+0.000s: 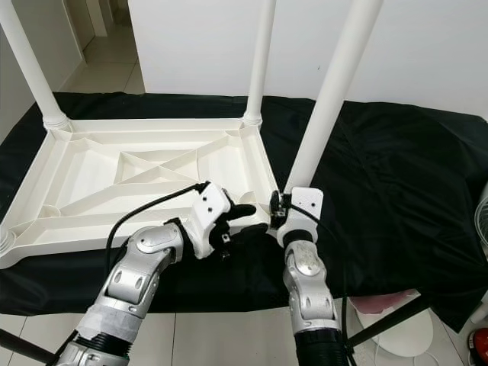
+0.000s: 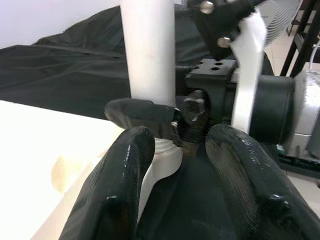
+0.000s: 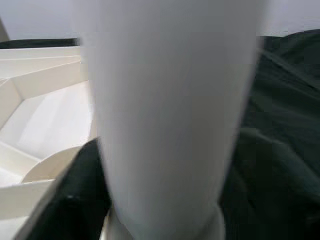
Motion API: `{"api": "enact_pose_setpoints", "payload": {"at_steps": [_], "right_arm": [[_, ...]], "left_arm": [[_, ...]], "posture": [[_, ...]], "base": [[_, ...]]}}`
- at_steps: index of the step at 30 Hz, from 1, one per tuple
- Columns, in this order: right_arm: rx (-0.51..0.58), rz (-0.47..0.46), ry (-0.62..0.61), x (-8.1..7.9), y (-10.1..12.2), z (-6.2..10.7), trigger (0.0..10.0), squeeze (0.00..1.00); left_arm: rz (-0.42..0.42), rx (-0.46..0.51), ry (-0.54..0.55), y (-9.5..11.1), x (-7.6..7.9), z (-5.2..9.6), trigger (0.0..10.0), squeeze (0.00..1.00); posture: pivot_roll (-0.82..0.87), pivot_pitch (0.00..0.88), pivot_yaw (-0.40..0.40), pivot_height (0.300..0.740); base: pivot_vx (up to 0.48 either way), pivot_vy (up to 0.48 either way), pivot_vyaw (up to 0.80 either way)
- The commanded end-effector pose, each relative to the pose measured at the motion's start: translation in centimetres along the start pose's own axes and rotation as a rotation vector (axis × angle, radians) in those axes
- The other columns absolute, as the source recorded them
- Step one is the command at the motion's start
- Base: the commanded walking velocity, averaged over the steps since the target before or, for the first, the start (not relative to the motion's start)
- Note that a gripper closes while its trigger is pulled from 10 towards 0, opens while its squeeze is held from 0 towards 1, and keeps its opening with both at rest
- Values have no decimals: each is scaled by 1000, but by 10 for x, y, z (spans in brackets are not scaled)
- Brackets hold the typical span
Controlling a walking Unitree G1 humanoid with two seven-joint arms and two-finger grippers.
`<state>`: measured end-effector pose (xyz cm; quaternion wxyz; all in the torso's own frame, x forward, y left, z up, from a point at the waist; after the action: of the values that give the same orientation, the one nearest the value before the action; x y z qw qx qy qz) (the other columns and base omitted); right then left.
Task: Building children table
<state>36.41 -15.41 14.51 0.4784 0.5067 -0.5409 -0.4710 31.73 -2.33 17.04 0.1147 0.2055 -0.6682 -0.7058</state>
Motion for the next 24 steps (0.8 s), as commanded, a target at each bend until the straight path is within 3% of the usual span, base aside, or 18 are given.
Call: {"api": "enact_pose_setpoints", "payload": {"at_steps": [1,3,6,7,8,9,15,24], "right_arm": [[3,0,56,1,2,2,10000,1000],[24,53,177,-1,6,4,10000,1000],[25,76,244,0,7,6,10000,1000],[20,99,307,2,7,8,10000,733],[15,111,348,4,7,9,10000,733],[7,122,394,7,6,10,10000,0],[-7,174,529,10,5,10,10000,0],[2,176,703,-10,11,-5,10000,0]], "left_arm": [[-7,-5,183,-2,-22,2,10000,0],[-6,-7,182,-3,-20,2,10000,0],[-4,-8,181,-3,-19,2,10000,0],[-2,-8,178,-3,-17,2,10000,0],[-1,-7,177,-3,-17,2,10000,0],[0,-7,175,-3,-16,2,10000,0],[-3,-9,174,-3,-17,3,10000,0],[-10,1,177,1,-21,0,10000,0]], "posture": [[19,9,-49,740],[21,12,-50,740],[22,15,-48,740],[23,17,-47,740],[24,18,-47,740],[26,18,-44,740],[30,17,-43,740],[29,17,-38,740]], "base": [[0,0,0],[0,0,0],[0,0,0],[0,0,0],[0,0,0],[0,0,0],[0,0,0],[0,0,0]]}}
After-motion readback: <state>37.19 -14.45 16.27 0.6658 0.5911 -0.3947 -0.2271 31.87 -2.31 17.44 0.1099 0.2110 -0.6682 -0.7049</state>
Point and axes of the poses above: a point about 5 cm out from each wrist's last joint towards the gripper, its own z axis pointing back from the gripper into the wrist, its own y axis along the axis of the wrist's last joint, x = y × z, the point moved 6 cm from there along -z, pointing out of the wrist towards the gripper, and after that the axes turned 4 degrees about z, right-handed, at the moved point
